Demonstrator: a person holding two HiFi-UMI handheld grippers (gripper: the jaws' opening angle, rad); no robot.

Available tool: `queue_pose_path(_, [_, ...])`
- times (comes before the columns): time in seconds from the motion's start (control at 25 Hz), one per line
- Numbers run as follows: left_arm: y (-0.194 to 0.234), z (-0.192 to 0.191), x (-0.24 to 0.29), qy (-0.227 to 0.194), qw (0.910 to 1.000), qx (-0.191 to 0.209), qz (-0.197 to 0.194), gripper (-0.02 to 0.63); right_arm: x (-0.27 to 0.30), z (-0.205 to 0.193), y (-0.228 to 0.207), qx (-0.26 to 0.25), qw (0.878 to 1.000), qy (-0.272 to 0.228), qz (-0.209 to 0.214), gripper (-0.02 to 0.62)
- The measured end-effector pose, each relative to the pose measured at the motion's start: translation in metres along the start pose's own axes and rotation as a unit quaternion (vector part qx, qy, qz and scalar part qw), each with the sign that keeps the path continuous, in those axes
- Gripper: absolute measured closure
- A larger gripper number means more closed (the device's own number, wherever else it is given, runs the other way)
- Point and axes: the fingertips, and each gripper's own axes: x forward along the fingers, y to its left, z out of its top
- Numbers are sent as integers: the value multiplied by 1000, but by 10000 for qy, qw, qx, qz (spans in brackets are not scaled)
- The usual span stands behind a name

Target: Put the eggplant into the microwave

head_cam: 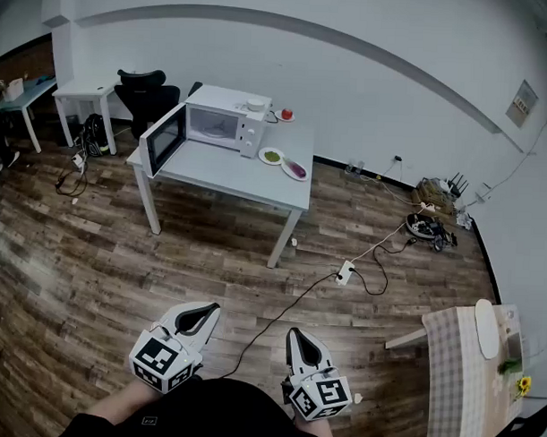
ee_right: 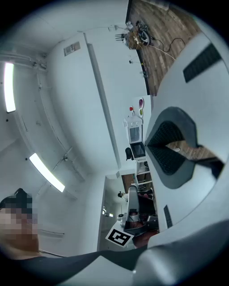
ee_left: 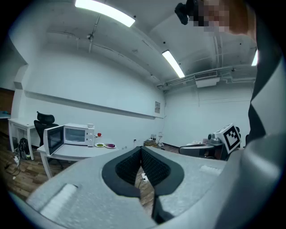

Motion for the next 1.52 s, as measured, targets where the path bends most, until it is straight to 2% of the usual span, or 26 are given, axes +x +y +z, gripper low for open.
queue_pose_path(0.52, [-47, -2, 26, 202, 9998, 63, -8, 598, -35, -6, -42, 244, 9996, -124, -82, 581])
queue_pose_path(0.76, [-73, -2, 42, 183, 9998, 23, 127, 598, -59, -12, -70, 387, 9990, -204, 39, 580])
queue_pose_path(1.0, [-81, 0, 53, 163, 9996, 20, 226, 598, -71, -13, -92, 516, 9985, -190, 20, 580])
queue_pose_path(1.28, [-73, 0, 74, 81, 9995, -74, 285, 598, -57, -11, -109, 455, 9989, -80, 32, 580])
queue_pose_path(1.52, [-39, -6, 97, 59, 9992, -249, 314, 598, -24, -9, -123, 391, 9992, 24, -45, 580])
